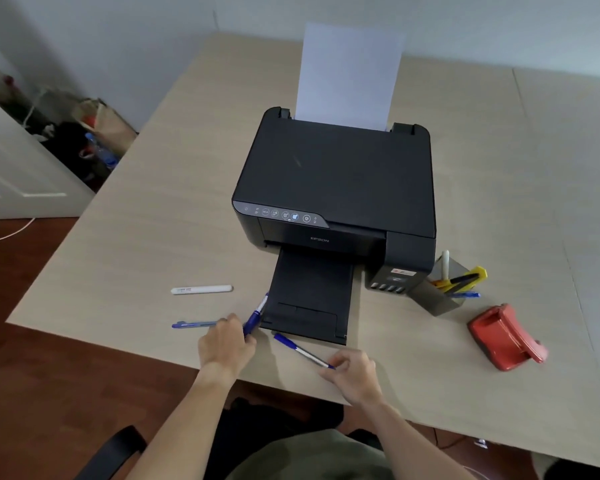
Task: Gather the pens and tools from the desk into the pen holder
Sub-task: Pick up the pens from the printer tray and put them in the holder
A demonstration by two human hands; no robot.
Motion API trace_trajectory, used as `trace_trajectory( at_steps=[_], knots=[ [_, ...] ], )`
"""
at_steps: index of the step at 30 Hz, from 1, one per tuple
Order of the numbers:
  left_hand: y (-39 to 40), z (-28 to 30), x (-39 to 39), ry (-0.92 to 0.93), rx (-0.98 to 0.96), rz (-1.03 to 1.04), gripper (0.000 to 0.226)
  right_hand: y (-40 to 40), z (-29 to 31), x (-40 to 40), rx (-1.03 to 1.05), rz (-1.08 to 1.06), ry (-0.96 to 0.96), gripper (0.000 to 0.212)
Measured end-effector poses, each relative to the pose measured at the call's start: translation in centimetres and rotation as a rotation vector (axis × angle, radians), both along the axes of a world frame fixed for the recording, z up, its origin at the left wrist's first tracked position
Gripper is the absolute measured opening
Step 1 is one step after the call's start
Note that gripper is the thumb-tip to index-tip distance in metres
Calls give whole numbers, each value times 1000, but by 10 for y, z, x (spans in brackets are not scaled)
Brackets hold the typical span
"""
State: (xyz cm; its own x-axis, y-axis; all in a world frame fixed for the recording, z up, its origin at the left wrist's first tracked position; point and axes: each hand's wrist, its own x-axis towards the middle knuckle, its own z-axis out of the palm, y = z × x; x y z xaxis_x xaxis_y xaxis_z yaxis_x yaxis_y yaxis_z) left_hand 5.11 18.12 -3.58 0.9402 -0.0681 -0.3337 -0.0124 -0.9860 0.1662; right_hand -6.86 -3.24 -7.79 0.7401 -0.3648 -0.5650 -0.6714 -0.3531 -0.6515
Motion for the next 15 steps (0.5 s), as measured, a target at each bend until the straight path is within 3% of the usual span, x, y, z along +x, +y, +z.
trace_trajectory(
  at_steps=[4, 8, 12, 15],
  knots=[
    [16, 2, 10, -88, -272, -40, 14, -37, 9, -16, -76, -12, -80, 13],
    [18, 13, 24, -227, -568, -107, 15, -80, 21, -25, -182, -259, -179, 18],
    [1, 26, 42, -378, -663, -140, 13, -105, 37, -23, -314, -441, -347, 24],
    [-24, 38, 50, -364, -695, -210, 9, -117, 51, -22, -394, -479, -488, 29]
  ],
)
